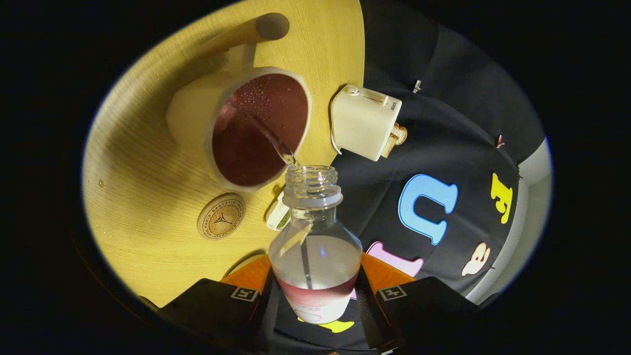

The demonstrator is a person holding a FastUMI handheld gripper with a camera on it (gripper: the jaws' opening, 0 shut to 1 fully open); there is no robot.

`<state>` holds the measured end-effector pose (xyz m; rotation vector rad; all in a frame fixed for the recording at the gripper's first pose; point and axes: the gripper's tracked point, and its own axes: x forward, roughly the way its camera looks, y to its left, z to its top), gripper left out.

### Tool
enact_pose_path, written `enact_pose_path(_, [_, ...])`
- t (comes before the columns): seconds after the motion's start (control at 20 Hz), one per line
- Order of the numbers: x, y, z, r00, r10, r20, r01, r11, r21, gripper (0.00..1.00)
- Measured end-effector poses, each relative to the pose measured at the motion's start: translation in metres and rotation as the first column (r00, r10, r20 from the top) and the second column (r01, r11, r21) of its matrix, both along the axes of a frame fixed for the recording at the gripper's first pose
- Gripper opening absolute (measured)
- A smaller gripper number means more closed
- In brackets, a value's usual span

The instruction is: Take the bottle from table, then pour the juice into the cup, finally place the bottle on the coaster

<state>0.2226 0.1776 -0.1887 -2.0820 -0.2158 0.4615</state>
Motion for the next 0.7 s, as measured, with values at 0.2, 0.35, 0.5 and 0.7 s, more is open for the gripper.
enact_pose_path(0.2, [0.0012,0.0064,0.0029,1.0,0.028,0.011,-0.027,0.999,-0.018,0.73])
enact_pose_path(0.35, [0.0045,0.0096,0.0043,0.999,0.047,0.019,-0.047,0.998,-0.042,0.73])
enact_pose_path(0.5, [0.0051,0.0078,0.0033,0.998,0.053,0.019,-0.052,0.997,-0.063,0.73])
enact_pose_path(0.7, [0.0032,0.0043,0.0057,0.997,0.072,0.036,-0.068,0.993,-0.099,0.73])
